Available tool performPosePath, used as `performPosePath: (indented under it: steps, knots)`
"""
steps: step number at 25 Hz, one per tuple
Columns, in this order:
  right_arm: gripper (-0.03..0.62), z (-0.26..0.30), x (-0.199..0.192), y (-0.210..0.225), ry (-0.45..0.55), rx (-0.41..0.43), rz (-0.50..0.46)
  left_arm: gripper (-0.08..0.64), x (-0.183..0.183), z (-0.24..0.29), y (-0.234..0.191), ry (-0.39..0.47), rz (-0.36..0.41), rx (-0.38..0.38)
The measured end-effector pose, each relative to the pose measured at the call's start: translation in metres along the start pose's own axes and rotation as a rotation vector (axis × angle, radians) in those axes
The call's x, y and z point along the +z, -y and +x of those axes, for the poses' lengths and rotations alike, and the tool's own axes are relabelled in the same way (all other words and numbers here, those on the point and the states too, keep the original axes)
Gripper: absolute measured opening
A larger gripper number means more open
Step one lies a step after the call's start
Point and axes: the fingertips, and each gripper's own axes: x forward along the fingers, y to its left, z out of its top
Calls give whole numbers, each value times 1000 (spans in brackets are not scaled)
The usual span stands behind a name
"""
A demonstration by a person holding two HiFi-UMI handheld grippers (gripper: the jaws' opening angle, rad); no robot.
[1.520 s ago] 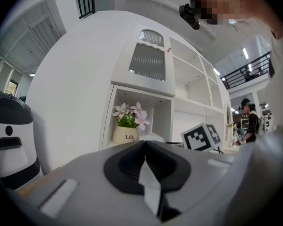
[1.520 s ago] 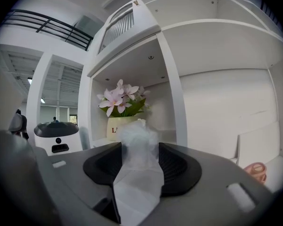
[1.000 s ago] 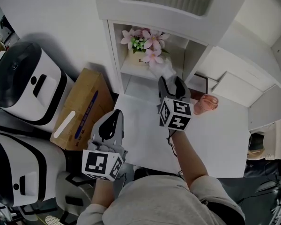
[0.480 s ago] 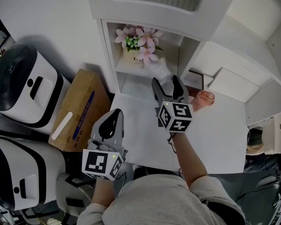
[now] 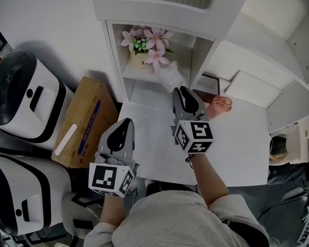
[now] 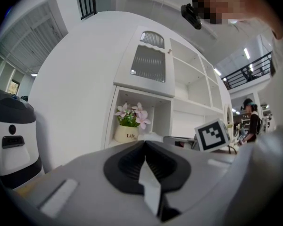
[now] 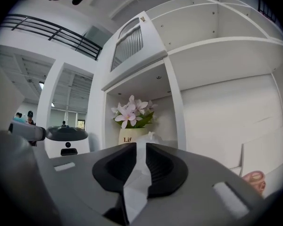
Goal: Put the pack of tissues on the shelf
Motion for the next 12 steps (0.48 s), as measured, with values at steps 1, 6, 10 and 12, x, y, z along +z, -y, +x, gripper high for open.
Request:
performPosePath:
  steps: [1,6,10,12]
  knots:
    - [43,-3,2,-1,1,9,-1,2,0,1,3,0,0,-10]
    - [0,-20,8,-6,-3,65,-7,2,1,8,17,4,1,-63]
    - [0,-35,9,-8,-21,101,15,2,2,14,30,6,5,-107]
    - [0,-44,9,-7,-28,111,26,2,1,16,37,6,7,-128]
